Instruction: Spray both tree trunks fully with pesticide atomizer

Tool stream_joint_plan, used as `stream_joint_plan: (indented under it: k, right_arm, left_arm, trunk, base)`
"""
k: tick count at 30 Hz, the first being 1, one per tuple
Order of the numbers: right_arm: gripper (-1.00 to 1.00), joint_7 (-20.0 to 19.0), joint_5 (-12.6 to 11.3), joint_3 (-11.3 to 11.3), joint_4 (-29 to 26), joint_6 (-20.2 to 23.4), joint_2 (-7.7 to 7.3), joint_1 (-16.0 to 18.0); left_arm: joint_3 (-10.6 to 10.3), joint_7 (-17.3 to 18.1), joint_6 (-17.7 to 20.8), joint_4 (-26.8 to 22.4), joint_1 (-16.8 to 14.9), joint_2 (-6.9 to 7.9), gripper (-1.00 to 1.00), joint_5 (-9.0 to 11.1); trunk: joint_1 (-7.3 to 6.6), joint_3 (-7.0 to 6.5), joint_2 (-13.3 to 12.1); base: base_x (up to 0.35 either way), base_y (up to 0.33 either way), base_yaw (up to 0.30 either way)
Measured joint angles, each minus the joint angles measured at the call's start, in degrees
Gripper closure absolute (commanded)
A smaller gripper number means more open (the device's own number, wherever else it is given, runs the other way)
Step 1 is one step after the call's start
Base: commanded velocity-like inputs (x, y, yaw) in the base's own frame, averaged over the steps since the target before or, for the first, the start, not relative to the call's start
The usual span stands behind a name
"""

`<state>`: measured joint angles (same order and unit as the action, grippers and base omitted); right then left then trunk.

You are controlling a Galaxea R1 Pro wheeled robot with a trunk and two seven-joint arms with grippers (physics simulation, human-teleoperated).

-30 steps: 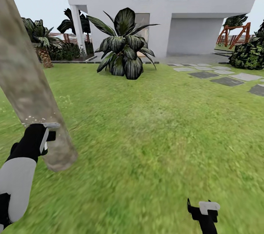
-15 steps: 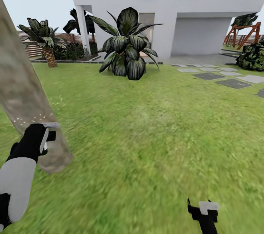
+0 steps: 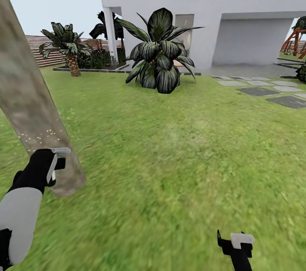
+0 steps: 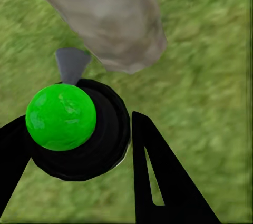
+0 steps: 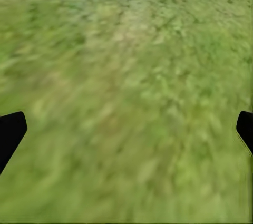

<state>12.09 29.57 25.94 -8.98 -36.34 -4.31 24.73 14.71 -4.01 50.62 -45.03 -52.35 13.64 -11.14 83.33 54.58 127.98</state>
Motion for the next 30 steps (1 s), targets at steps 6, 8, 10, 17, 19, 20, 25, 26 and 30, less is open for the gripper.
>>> stream_joint_plan:
  k: [6, 8, 10, 17, 19, 20, 25, 26, 30]
  right_arm:
    - [-1.0, 0.0, 0.0, 0.0, 0.0, 0.0, -0.08, 0.0]
    - [-1.0, 0.0, 0.0, 0.0, 0.0, 0.0, -0.09, 0.0]
    - [-1.0, -0.1, 0.0, 0.0, 0.0, 0.0, -0.09, 0.0]
    - [-1.0, 0.0, 0.0, 0.0, 0.0, 0.0, -0.08, 0.0]
    - [-1.0, 0.0, 0.0, 0.0, 0.0, 0.0, -0.08, 0.0]
    - [-1.0, 0.0, 0.0, 0.0, 0.0, 0.0, -0.08, 0.0]
    - [-1.0, 0.0, 0.1, 0.0, 0.0, 0.0, -0.01, 0.0]
    - [-1.0, 0.0, 0.1, 0.0, 0.0, 0.0, 0.0, 0.0]
    - [-1.0, -0.2, 0.1, -0.1, 0.0, 0.0, 0.0, 0.0]
  left_arm:
    - [0.3, 0.2, -0.1, 0.0, 3.3, 0.24, 1.0, -0.2]
    - [0.6, 0.0, -1.0, 0.0, 5.0, 0.67, 1.0, -0.4]
    - [2.0, -0.2, -3.5, 0.2, 6.8, 0.92, 1.0, -0.4]
    - [7.4, -0.2, -8.5, 0.5, 9.8, -0.46, 1.0, 0.5]
    - [7.5, -0.1, -10.7, 0.5, 11.1, -1.0, 1.0, 0.5]
    - [7.5, 0.1, -11.2, 0.7, 11.5, -1.17, 1.0, 0.6]
    - [7.0, 0.7, -15.5, 4.4, 12.0, -4.04, 1.0, 0.6]
    - [6.7, 0.8, -19.0, 6.1, 12.0, -4.66, 1.0, 0.4]
    - [0.9, 7.0, -23.0, 8.9, 12.2, -5.11, 1.0, 0.2]
  trunk:
    - [0.0, 0.01, 0.0]
    - [-0.01, 0.0, 0.0]
    - [-0.02, 0.0, 0.0]
    - [0.01, 0.0, 0.0]
    - [0.01, 0.0, 0.0]
    - [0.01, 0.0, 0.0]
    - [0.01, 0.0, 0.0]
    - [0.02, 0.0, 0.0]
    - [0.04, 0.01, 0.0]
  base:
    - [0.12, -0.264, 0.0]
    - [0.237, -0.178, 0.0]
    - [0.277, -0.089, 0.0]
    - [0.039, -0.008, 0.184]
    - [0.001, 0.0, 0.275]
    - [0.0, 0.0, 0.272]
    - [-0.01, 0.0, 0.085]
    - [-0.215, 0.0, 0.006]
    - [-0.31, 0.0, 0.001]
